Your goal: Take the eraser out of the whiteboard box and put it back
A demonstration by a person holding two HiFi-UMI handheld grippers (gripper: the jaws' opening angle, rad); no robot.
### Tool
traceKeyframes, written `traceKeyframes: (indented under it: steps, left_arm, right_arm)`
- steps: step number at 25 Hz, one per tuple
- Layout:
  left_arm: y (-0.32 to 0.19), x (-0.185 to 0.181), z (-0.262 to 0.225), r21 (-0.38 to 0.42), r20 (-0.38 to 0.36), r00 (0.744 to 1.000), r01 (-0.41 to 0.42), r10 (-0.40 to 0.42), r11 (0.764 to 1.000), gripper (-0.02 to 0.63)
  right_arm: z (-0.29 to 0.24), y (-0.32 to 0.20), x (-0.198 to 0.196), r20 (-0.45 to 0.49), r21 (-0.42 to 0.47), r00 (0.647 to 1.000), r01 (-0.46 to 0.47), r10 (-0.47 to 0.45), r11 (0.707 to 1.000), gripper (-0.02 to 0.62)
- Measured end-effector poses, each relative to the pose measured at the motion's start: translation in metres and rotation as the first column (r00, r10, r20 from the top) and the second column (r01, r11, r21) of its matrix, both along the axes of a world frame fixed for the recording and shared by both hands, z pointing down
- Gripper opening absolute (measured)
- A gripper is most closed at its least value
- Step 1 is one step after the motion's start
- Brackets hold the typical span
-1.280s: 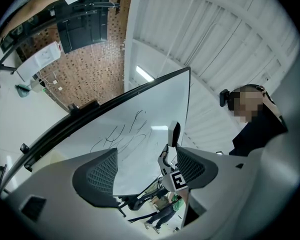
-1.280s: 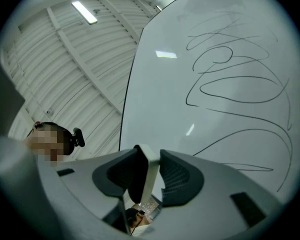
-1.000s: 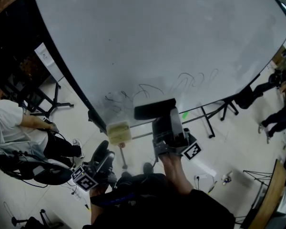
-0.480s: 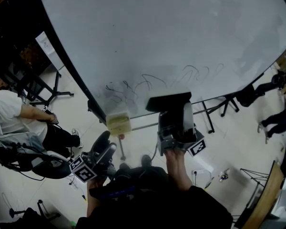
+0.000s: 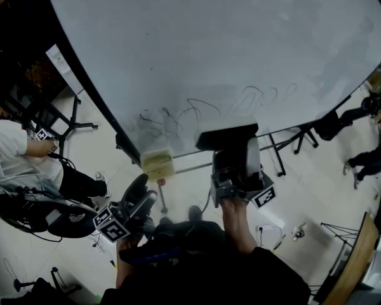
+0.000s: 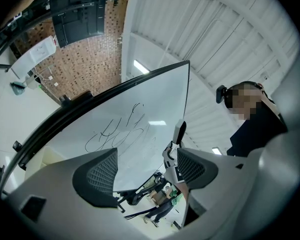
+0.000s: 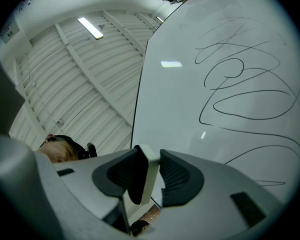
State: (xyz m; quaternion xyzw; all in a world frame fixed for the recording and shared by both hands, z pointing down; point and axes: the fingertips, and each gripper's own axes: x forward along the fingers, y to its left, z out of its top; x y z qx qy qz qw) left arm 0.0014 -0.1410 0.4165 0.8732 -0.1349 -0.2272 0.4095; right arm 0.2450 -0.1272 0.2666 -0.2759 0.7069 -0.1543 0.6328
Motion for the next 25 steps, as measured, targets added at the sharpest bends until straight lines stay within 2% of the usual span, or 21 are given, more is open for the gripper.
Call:
traceKeyframes:
  steps: [10,15,25]
  left_arm:
    - [-0.001,-0.001,0.003,0.007,0.014,1.000,0.011,-0.011,1.000,0.367]
    - [0.001,0.001,0.000,-0.032,0.019,1.000,0.018,-0.017,0.999,0.367]
    - [0.001,-0.007,0.010,0.006,0.011,1.000,0.029,-0.030,1.000,0.367]
  right_arm:
    - [0.003,-0.003,-0.002,-0.018,-0.015,1.000,-0.002,0.002,1.000,0.166]
    - [0.005,-0.004,-0.005,-0.050,-0.031,0.999,-0.010,0.009,0.999,0.166]
    - [0.014,-0.010,-0.012,-0.103,-0.058,0.995,-0.015,0.009,0.998,0.165]
